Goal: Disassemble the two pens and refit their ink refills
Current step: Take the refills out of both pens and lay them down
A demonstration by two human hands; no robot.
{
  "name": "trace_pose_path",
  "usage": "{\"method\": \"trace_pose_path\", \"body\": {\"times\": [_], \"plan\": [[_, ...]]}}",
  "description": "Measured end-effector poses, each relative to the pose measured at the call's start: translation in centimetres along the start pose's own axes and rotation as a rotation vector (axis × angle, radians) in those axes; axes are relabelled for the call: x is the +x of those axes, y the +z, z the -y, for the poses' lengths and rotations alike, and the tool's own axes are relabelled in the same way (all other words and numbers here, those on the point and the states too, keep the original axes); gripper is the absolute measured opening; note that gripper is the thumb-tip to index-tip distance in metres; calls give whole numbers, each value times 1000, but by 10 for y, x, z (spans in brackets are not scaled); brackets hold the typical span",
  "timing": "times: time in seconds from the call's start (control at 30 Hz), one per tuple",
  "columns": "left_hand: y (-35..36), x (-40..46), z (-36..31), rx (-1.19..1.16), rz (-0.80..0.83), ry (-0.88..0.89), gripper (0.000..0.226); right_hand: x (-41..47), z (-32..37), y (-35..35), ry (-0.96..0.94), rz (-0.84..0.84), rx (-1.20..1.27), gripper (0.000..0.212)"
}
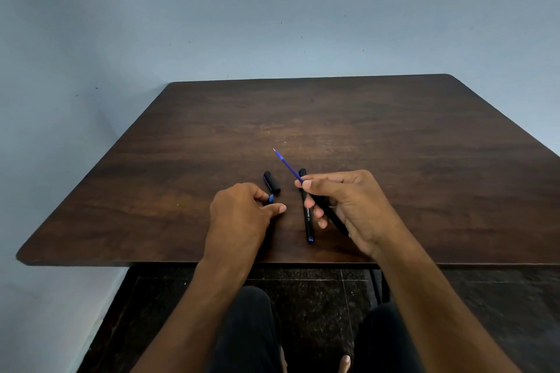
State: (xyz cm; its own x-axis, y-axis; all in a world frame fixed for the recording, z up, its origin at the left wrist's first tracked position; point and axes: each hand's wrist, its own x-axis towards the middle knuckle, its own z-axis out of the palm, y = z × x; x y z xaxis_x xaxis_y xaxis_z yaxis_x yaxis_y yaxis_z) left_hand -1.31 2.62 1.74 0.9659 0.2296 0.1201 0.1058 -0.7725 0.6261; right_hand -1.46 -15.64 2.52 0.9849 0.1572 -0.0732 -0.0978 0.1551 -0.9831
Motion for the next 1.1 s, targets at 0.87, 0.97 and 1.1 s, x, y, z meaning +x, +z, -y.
{"method": "trace_pose_path", "body": {"times": [0.87,0.97,1.1], "plan": [[-17,-8,-14,-1054,125,-129,21,-5,3,12,14,51,-24,11],[-24,-1,-11,-1064,70,-151,14,-6,2,13,25,48,-31,11],[-36,10,-6,-1131,-29,-133,12,-7,2,15,35,54,-30,11]]}}
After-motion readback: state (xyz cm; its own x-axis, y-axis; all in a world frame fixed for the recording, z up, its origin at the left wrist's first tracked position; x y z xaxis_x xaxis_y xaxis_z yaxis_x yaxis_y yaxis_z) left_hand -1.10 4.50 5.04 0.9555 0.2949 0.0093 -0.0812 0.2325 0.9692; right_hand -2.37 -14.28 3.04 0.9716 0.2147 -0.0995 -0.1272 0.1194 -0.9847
